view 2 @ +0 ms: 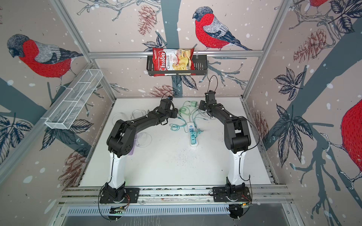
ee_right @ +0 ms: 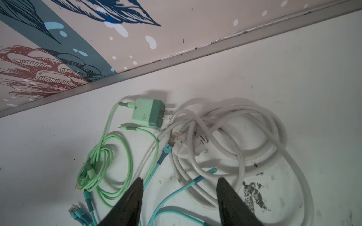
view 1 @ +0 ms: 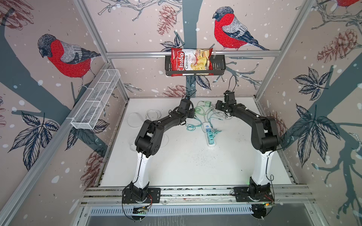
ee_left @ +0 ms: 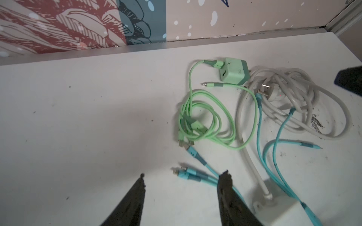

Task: Insert the plug

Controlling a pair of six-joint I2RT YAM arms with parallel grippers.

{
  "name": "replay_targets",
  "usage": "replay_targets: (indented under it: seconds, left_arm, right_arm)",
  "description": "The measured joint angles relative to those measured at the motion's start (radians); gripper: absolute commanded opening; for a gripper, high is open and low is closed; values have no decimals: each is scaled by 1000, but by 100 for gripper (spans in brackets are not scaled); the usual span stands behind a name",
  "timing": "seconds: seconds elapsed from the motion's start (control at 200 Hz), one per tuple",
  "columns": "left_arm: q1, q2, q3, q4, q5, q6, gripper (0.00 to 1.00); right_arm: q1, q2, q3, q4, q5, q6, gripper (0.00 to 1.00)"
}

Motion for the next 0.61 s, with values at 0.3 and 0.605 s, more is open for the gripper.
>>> replay_targets:
  seconds: [0.3,0.605]
  left_arm:
    - [14,202,241,-71,72,14,59]
    - [15,304,342,-76,127,6,61]
  right_arm:
    - [-1,-131,-193,7,-15,0,59]
    - [-16,-252,-311,32,-17,-5,59]
